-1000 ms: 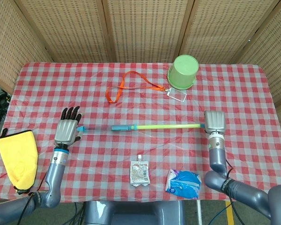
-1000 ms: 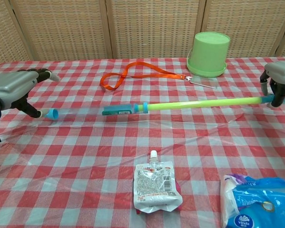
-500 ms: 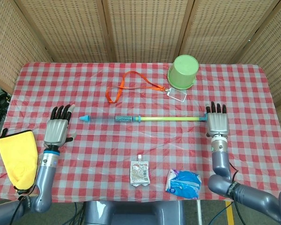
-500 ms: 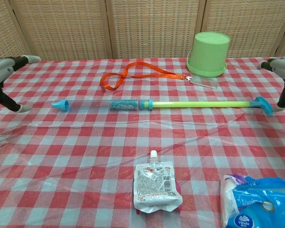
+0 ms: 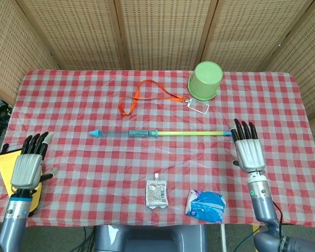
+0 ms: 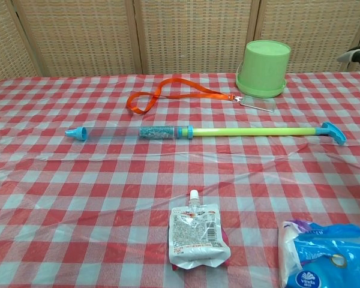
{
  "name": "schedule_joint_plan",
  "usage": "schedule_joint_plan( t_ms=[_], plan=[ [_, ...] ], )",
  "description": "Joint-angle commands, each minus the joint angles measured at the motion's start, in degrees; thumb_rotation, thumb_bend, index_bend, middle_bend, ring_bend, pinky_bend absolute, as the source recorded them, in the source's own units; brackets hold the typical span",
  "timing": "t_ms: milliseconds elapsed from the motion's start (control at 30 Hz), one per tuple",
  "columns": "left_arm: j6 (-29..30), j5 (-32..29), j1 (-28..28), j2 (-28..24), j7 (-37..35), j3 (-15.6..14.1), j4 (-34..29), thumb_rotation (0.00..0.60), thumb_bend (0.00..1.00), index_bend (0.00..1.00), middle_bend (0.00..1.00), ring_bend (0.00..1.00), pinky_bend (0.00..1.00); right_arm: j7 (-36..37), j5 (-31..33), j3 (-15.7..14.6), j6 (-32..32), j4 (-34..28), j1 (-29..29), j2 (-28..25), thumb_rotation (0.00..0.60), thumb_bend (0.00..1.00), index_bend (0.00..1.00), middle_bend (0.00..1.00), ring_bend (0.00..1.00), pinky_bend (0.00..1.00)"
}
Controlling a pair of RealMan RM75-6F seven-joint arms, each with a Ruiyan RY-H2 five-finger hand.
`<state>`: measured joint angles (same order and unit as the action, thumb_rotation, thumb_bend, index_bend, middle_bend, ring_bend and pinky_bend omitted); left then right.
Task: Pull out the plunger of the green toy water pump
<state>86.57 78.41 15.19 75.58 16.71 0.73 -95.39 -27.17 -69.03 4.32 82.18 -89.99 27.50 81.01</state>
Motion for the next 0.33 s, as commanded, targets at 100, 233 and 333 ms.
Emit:
schedule_joint_plan(
  t_ms=[100, 233, 333],
  plan=[
    [5.35, 5.71, -5.93, -3.28, -3.51, -6.06, 0.21, 0.6, 0.19, 0.0, 0.0, 0.0, 0.0, 6.56, -11.62, -7.23, 9.08, -0.69, -7.32, -2.12, 0.6, 0.23, 0.0, 0.0, 0.0, 0.0],
    [7.87, 8.2, -8.93, -3.34, -6.59, -8.25, 2.89, 0.6, 0.19, 0.0, 0.0, 0.0, 0.0, 8.56, -16.52, -10.0, 13.26, -0.58, -10.75, -2.85, 0.6, 0.23, 0.01, 0.0, 0.0, 0.0],
    [9.03, 9.1, -10.0, -3.17, -8.41, -8.17, 4.39, 0.6, 0.19, 0.0, 0.0, 0.0, 0.0, 10.82, -18.75, -11.46, 15.17, 0.34, -13.05, -2.71, 0.6, 0.23, 0.01, 0.0, 0.0, 0.0]
  ],
)
